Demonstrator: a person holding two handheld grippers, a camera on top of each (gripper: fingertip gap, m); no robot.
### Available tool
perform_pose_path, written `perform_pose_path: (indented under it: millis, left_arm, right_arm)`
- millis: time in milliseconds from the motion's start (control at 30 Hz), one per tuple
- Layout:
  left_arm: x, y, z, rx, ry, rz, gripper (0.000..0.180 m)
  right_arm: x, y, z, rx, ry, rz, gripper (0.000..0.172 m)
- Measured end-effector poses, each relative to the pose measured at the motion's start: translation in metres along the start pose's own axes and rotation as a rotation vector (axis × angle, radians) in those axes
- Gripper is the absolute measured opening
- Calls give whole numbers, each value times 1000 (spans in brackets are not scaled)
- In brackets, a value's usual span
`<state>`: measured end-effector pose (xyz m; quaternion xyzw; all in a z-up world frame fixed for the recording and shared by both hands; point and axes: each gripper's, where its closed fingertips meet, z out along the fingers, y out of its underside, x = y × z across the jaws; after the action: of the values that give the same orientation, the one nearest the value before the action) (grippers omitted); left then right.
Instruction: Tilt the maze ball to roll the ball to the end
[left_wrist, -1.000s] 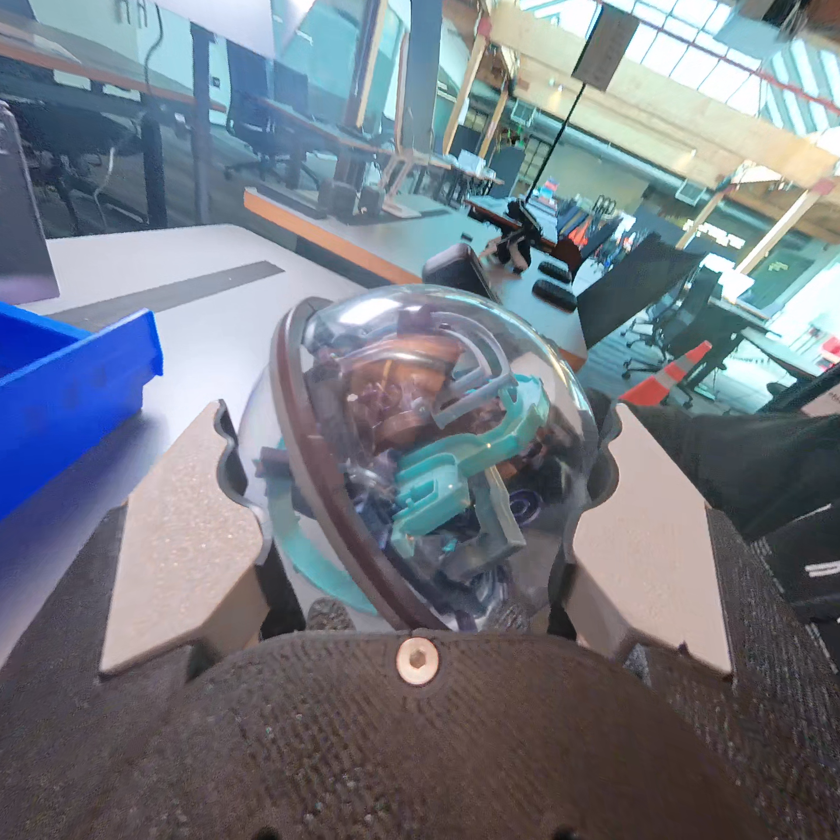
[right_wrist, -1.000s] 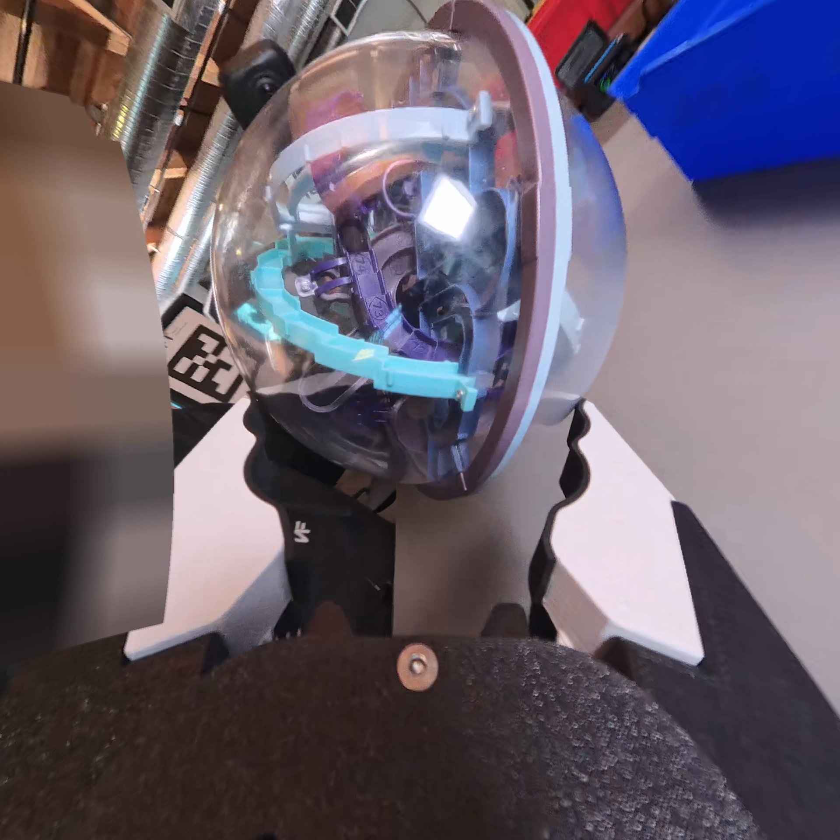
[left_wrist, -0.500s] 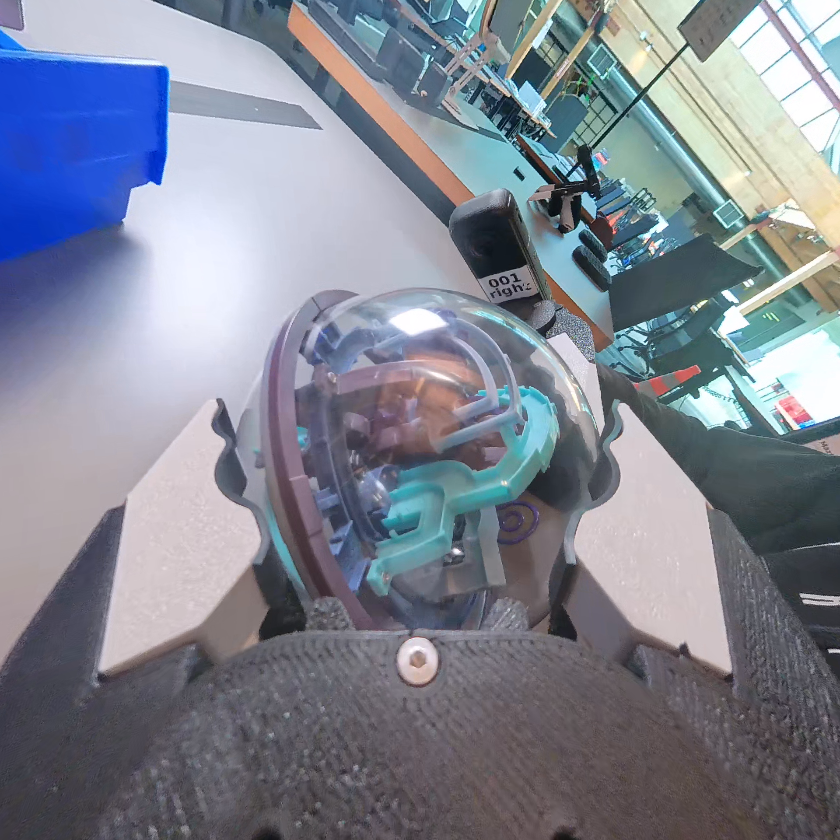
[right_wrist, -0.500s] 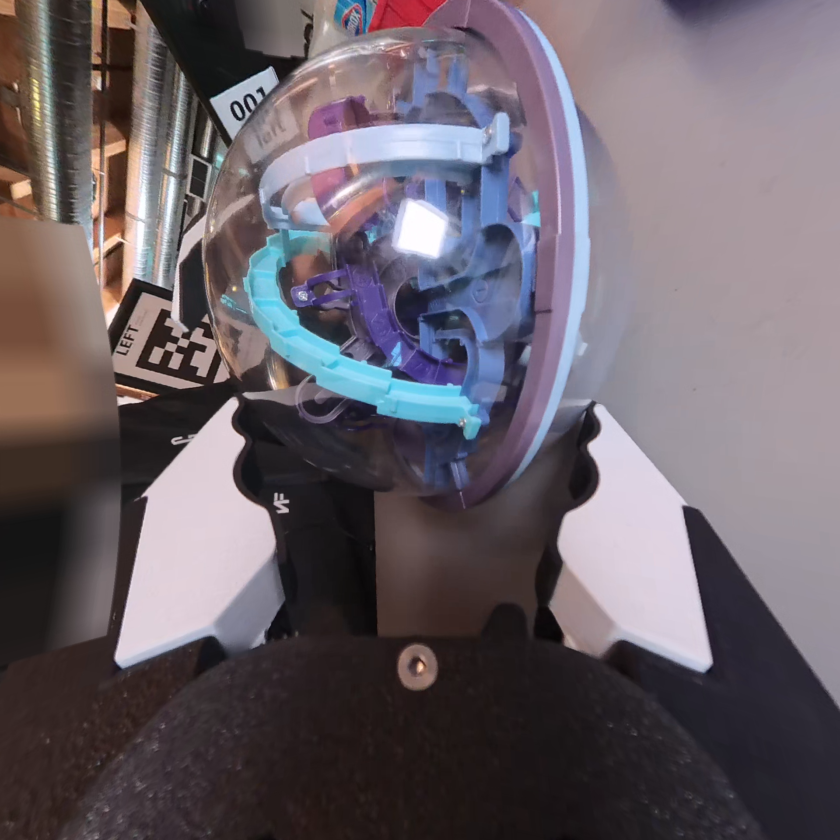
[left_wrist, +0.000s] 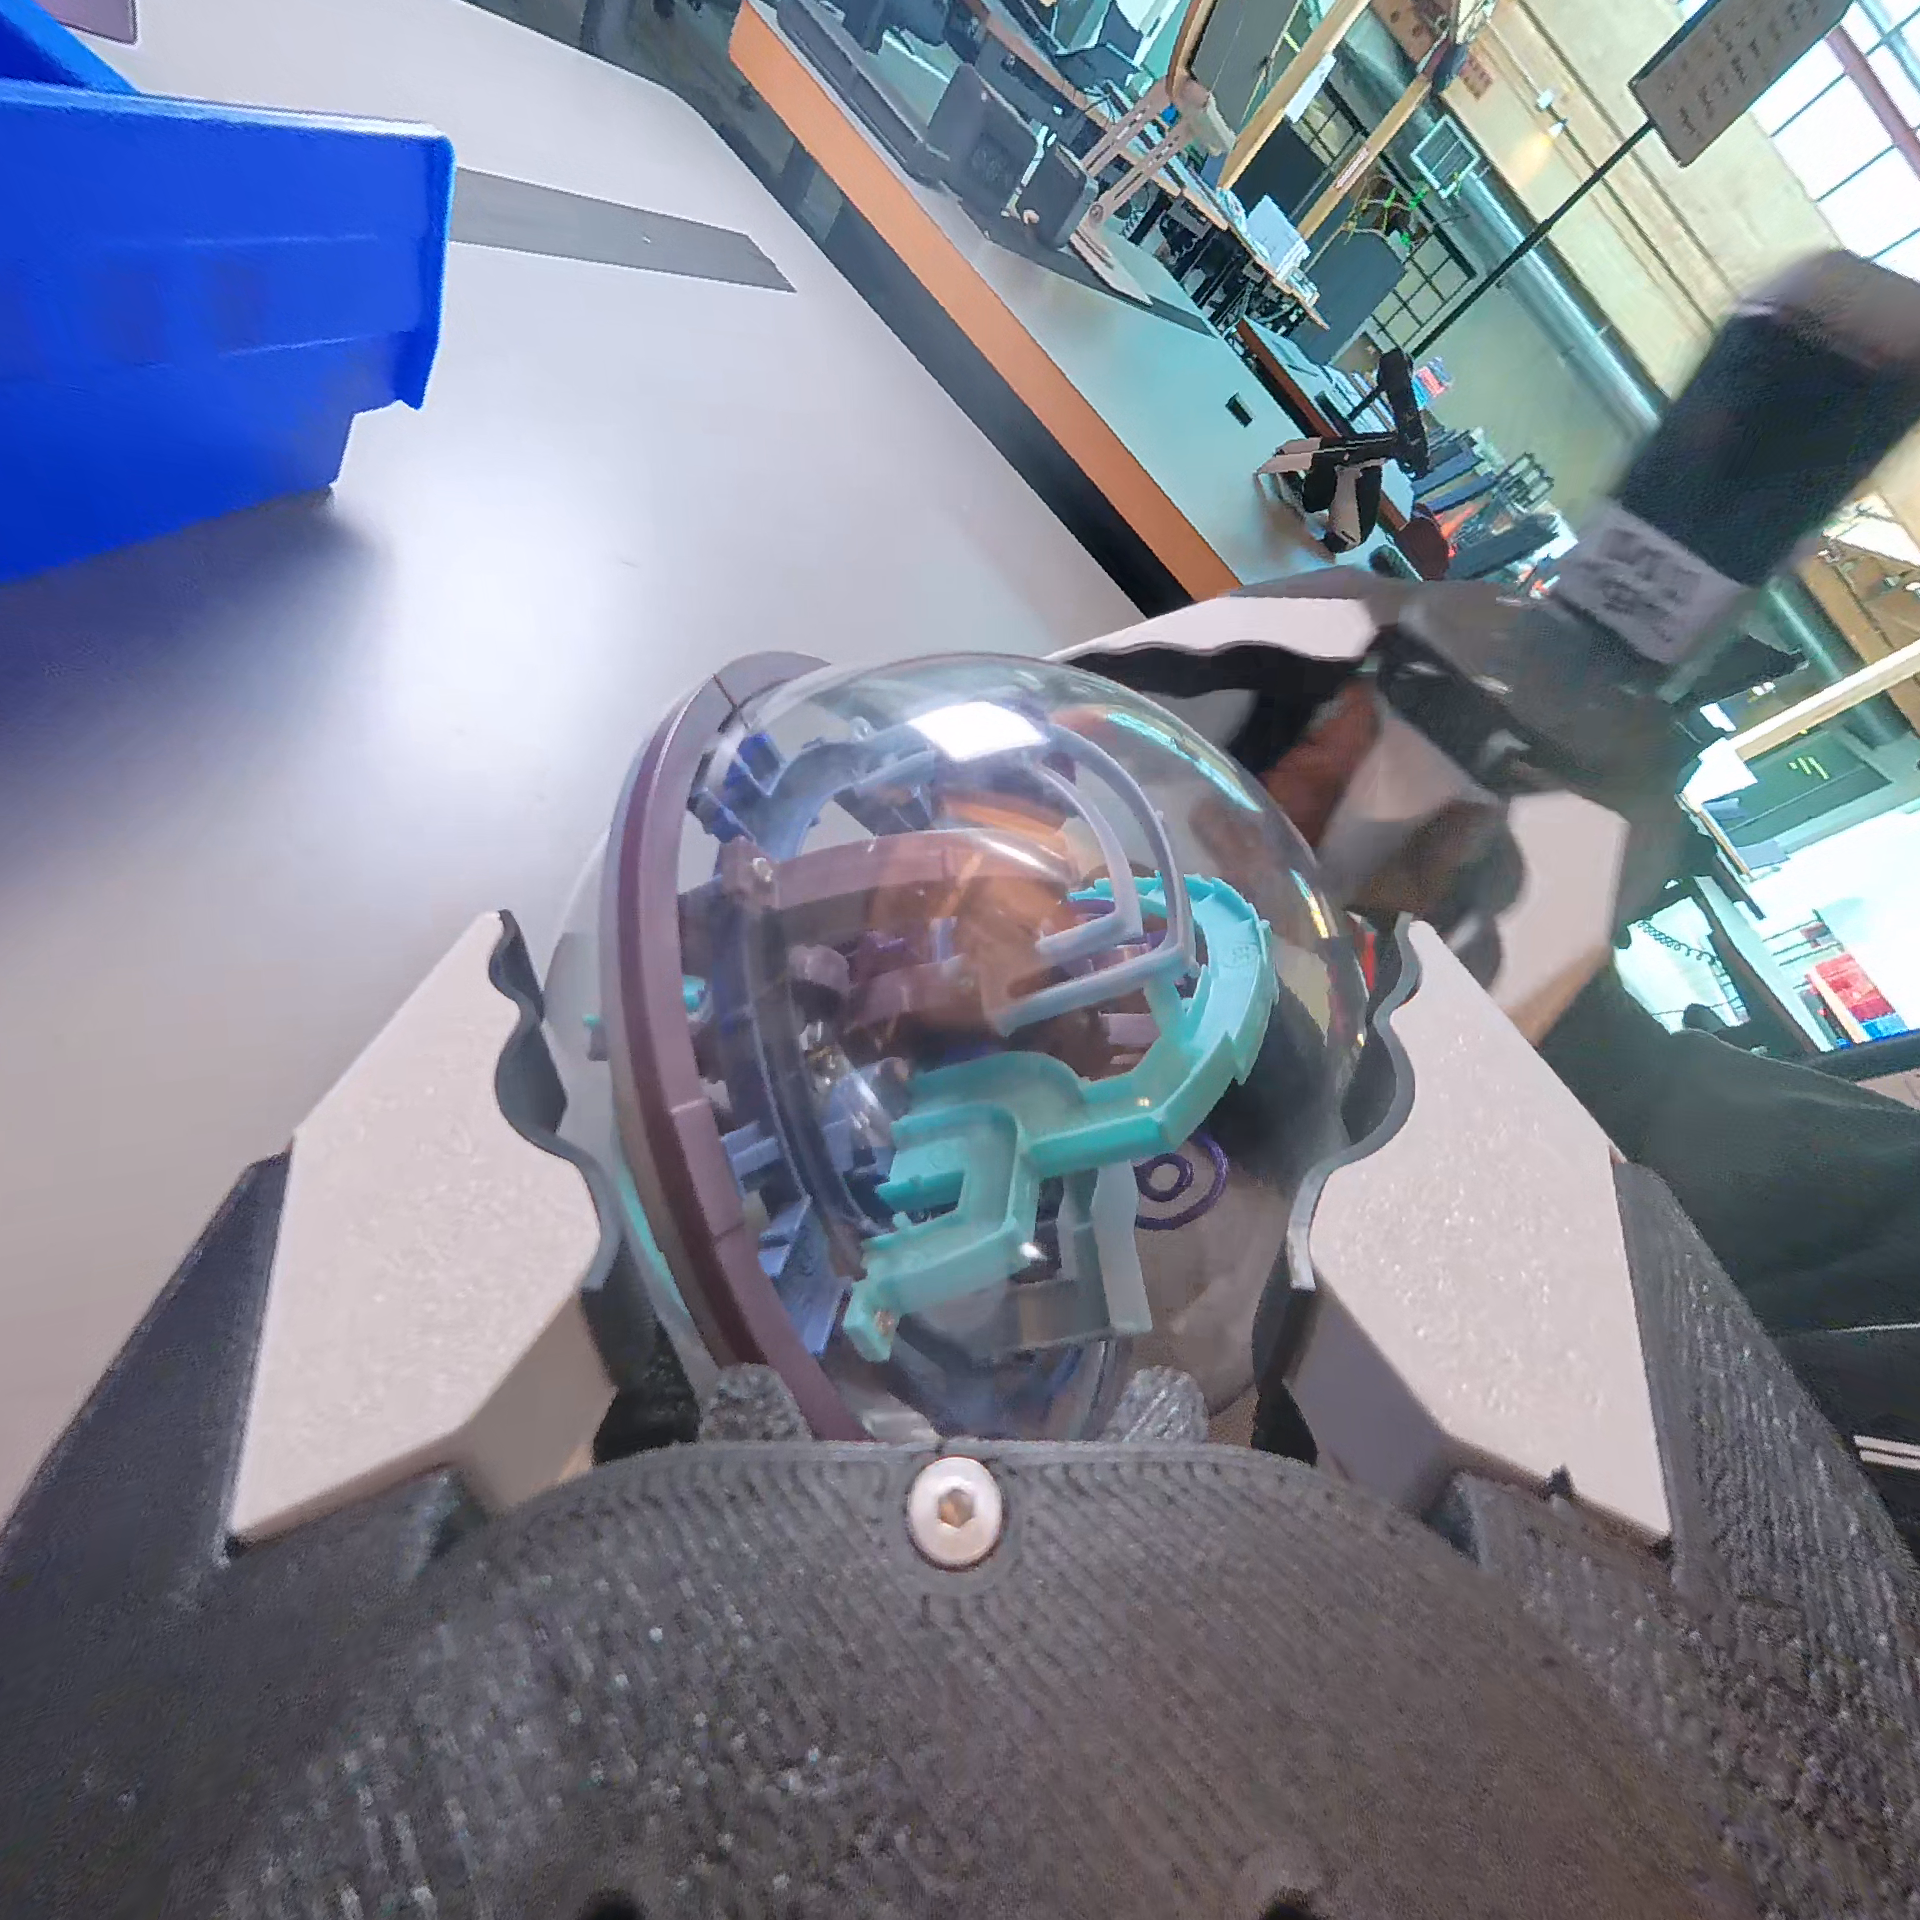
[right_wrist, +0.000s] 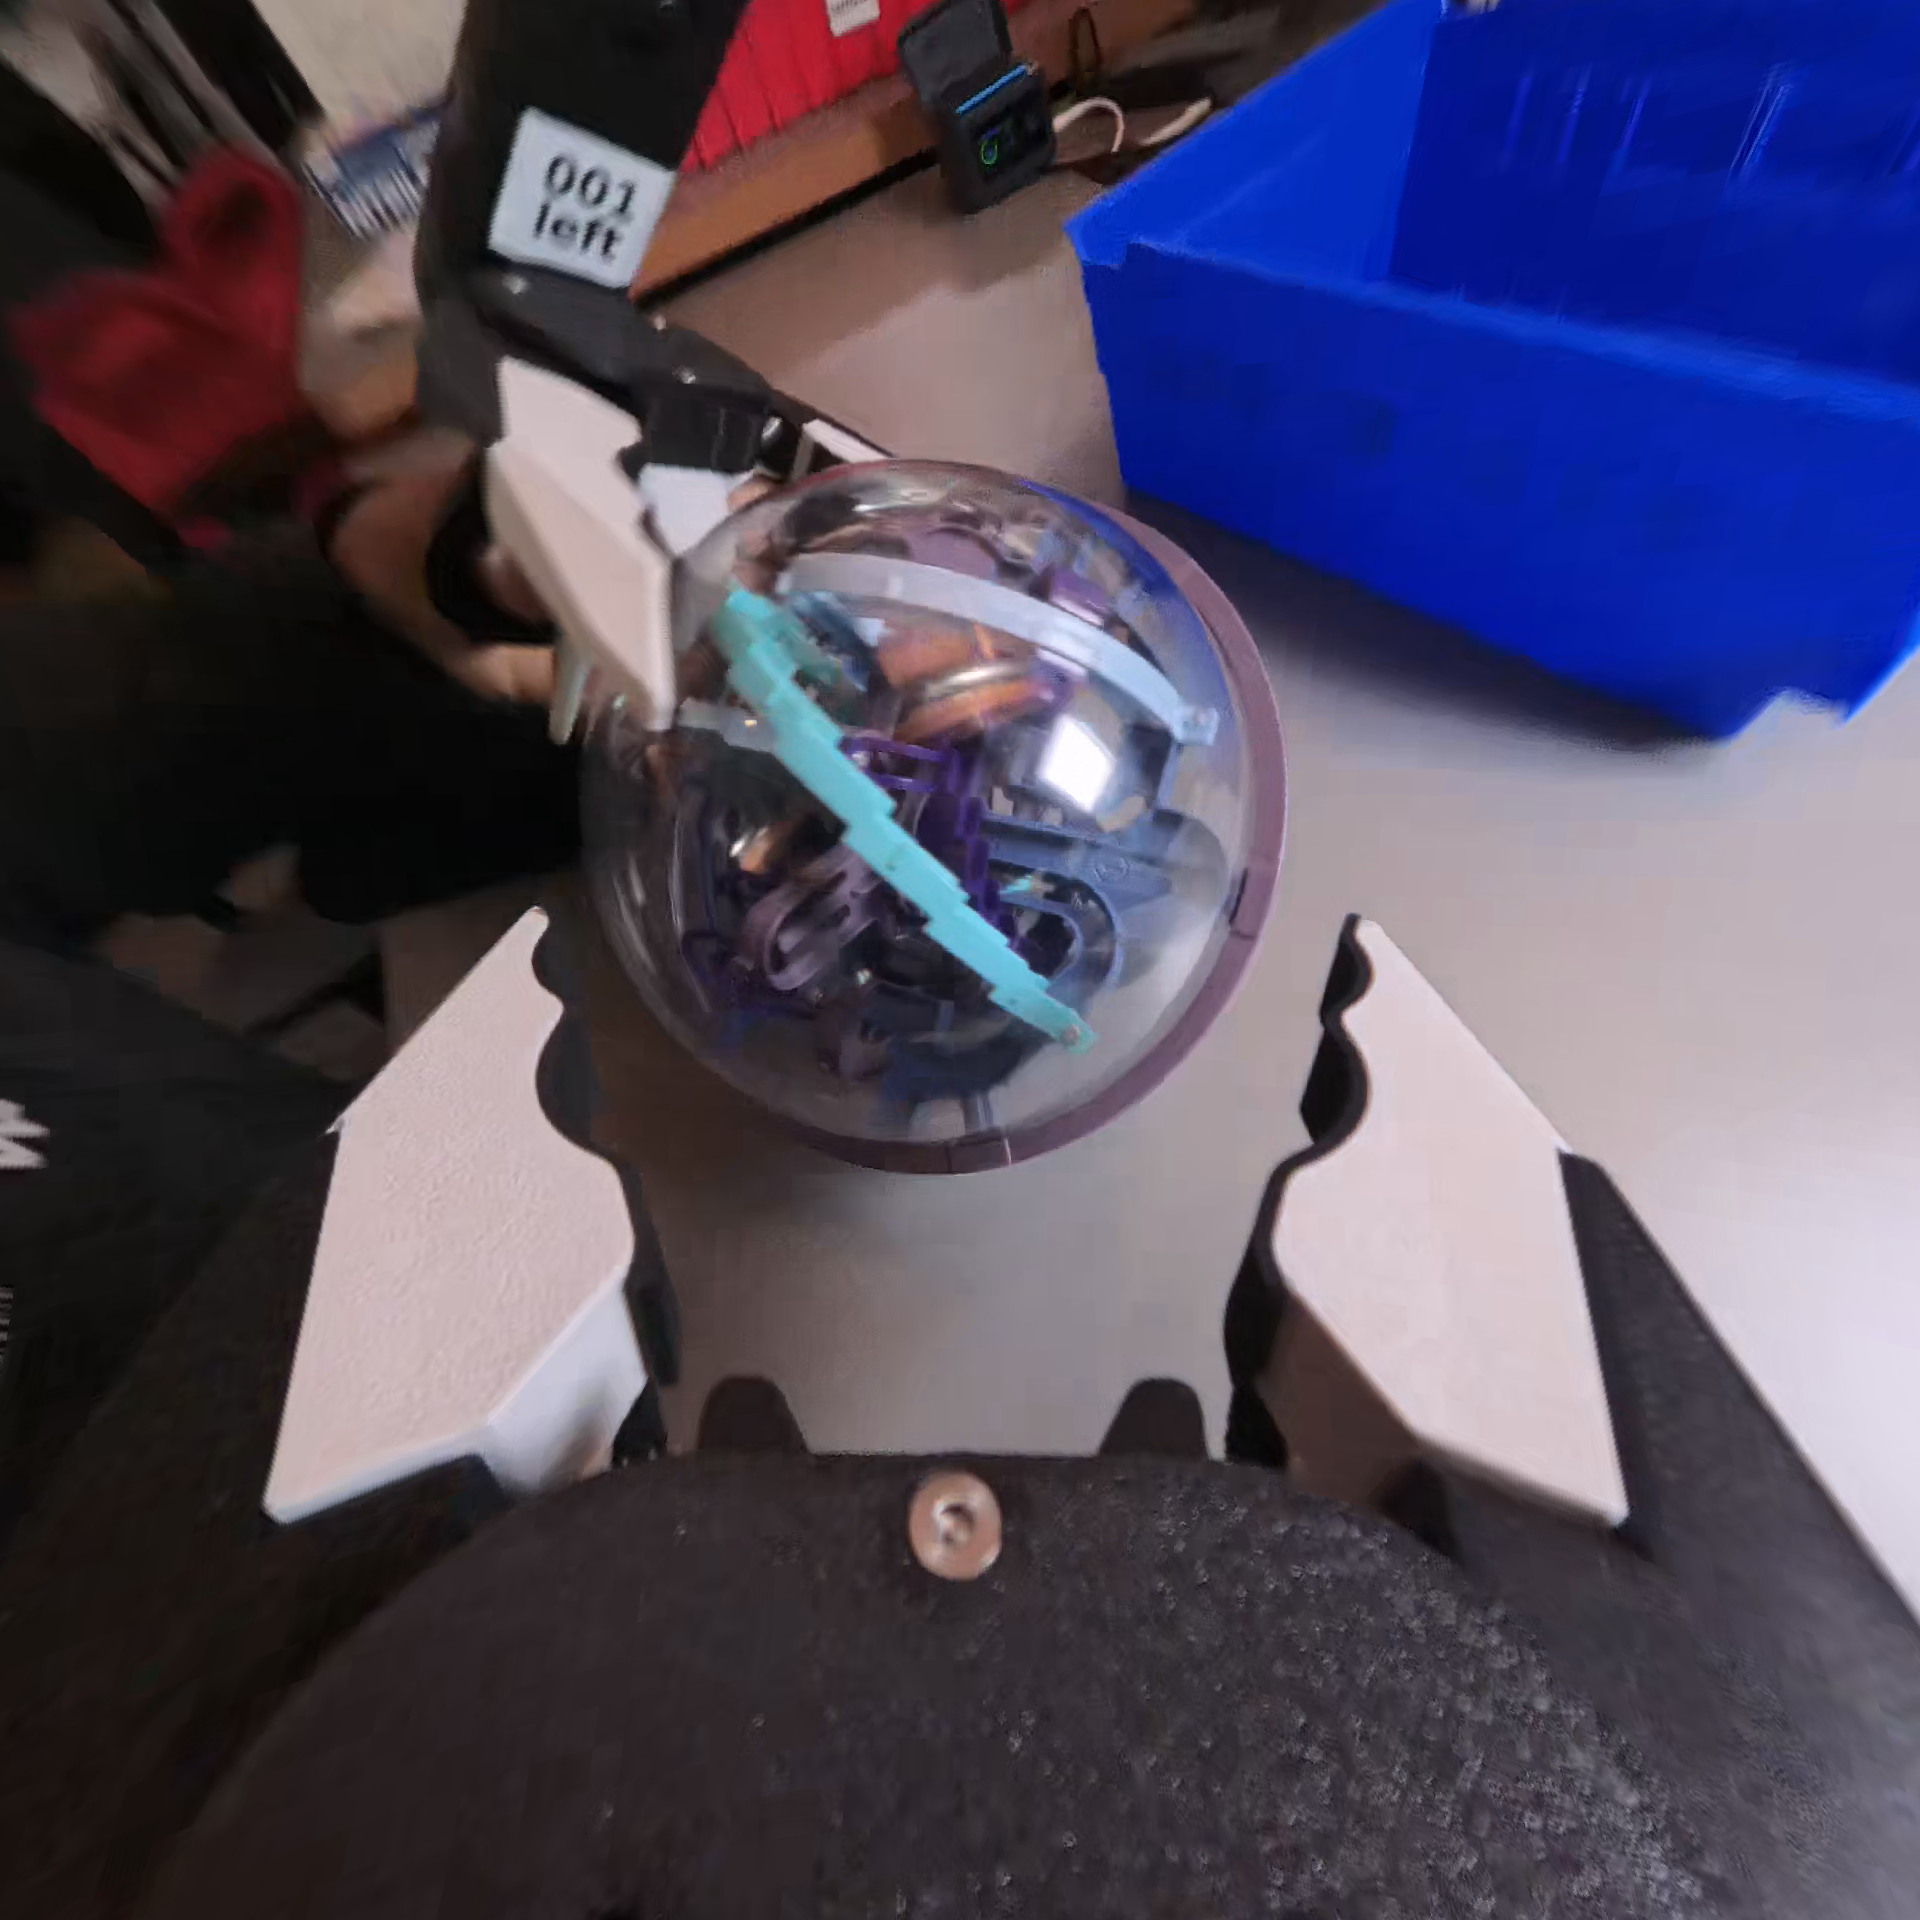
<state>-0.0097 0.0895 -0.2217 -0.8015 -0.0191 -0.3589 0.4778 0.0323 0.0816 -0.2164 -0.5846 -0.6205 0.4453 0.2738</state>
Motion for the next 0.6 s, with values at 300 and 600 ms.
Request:
perform_pose_path:
  millis: [300,600]
  left_arm:
    - [8,2,6,-25,58,44,151]
    - [3,31,-26,-58,408,309,153]
  right_arm:
    - [-6,19,20,-181,97,-156,137]
    - [0,15,24,-148,-120,159,137]
